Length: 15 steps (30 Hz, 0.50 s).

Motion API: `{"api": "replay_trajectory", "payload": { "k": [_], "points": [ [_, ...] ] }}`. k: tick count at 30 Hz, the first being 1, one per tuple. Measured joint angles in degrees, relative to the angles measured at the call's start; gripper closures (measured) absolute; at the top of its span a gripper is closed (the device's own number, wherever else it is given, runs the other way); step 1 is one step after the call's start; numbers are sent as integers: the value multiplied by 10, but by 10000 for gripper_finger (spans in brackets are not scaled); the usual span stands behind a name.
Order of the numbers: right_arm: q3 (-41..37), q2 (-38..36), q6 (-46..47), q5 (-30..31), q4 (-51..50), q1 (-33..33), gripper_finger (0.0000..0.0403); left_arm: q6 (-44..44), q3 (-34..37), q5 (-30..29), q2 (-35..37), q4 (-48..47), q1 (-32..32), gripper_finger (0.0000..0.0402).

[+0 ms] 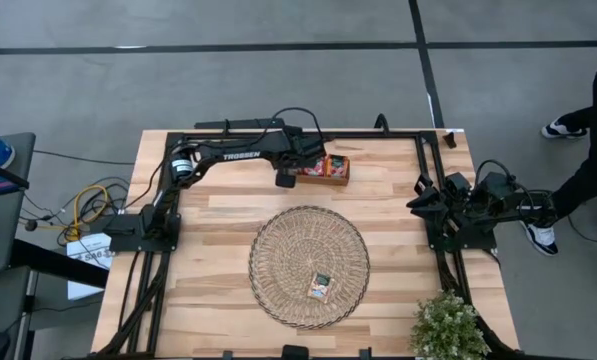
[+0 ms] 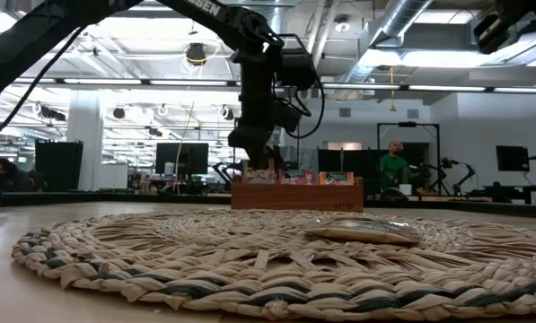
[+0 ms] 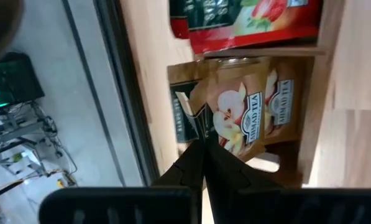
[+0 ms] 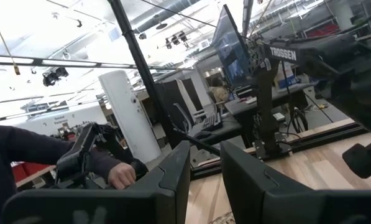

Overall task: Pick & Place Tea
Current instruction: Put the brown tea bag into the left section of the wooden organizer

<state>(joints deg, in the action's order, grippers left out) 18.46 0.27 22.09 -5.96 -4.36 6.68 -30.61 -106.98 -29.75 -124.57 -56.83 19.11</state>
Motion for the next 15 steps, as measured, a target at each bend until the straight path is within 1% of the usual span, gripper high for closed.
{"api": "replay_trajectory", "payload": {
  "k": [6, 11, 15],
  "points": [
    [0, 0, 0, 0, 0, 0, 321, -8, 0, -15, 3, -1, 0, 401],
    [0, 0, 0, 0, 0, 0, 321, 5, 0, 20, 1, -4, -1, 401],
    [0, 0, 0, 0, 0, 0, 321, 2, 0, 22, 1, -4, -4, 401]
  ]
}}
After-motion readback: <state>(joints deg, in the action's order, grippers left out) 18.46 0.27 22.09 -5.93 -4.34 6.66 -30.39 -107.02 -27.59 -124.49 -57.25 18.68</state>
